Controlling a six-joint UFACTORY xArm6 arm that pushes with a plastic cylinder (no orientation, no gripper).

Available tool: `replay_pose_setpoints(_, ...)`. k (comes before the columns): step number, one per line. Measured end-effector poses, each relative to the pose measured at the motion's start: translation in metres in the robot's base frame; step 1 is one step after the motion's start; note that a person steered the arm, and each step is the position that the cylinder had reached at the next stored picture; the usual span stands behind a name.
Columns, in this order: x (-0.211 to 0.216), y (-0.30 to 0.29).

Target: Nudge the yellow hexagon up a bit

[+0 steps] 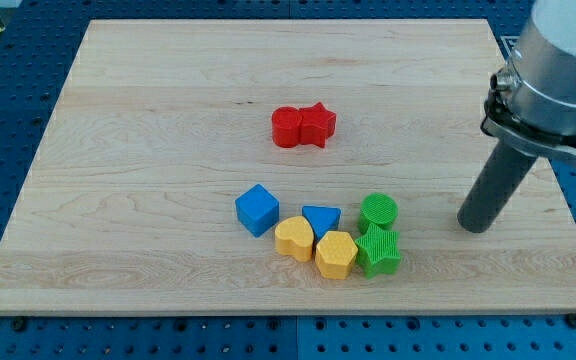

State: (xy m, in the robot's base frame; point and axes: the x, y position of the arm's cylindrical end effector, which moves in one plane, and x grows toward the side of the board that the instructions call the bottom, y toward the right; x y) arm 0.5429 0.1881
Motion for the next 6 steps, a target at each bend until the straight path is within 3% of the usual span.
replay_pose_setpoints(2, 0.073, -0.007)
replay_pose_setpoints(3, 0.076, -0.025)
replay_pose_setpoints(5, 0.076, -0.129)
replay_pose_setpoints(6, 0.068, -0.131)
